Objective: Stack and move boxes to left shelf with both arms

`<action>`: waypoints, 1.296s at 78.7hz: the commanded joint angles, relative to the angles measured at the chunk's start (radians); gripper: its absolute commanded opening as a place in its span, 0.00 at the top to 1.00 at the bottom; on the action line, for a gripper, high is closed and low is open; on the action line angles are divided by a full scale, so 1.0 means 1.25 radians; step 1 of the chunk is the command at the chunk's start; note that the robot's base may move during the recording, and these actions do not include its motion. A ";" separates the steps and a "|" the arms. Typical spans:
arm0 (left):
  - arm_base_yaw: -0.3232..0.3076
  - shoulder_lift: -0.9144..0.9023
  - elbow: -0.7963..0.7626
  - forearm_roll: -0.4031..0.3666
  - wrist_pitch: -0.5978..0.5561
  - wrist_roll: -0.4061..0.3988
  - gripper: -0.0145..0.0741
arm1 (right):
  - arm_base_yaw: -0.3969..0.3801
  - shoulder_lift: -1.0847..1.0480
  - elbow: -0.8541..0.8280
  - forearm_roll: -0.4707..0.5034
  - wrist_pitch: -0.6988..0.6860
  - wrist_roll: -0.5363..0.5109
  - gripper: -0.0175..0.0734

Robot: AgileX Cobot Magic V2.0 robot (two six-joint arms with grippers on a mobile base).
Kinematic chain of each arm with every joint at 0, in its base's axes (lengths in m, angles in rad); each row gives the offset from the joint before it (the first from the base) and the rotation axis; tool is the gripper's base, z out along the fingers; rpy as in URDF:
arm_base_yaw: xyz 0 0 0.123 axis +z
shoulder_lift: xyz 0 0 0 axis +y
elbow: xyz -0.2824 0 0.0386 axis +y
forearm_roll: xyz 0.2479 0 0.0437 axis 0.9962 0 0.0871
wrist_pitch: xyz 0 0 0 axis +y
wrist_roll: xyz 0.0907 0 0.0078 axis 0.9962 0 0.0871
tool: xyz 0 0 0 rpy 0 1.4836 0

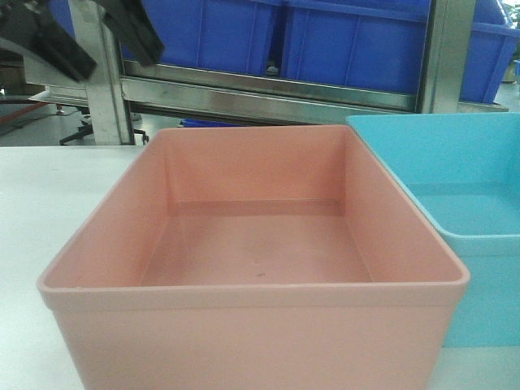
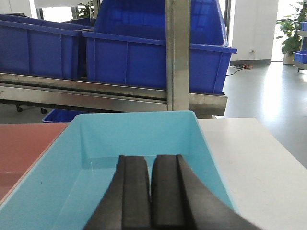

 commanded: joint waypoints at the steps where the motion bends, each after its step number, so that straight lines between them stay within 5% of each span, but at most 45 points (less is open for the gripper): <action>1: -0.005 -0.095 0.043 -0.020 -0.152 0.063 0.40 | 0.000 -0.015 -0.019 -0.002 -0.075 -0.008 0.75; 31: 0.011 -0.422 0.396 -0.020 -0.552 0.074 0.40 | 0.000 -0.015 -0.019 -0.002 -0.075 -0.008 0.75; 53: 0.032 -0.617 0.511 -0.020 -0.545 0.074 0.40 | 0.000 -0.015 -0.019 -0.002 -0.075 -0.008 0.75; 102: 0.032 -0.615 0.515 -0.020 -0.540 0.074 0.40 | 0.000 -0.014 -0.029 -0.002 -0.031 -0.008 0.75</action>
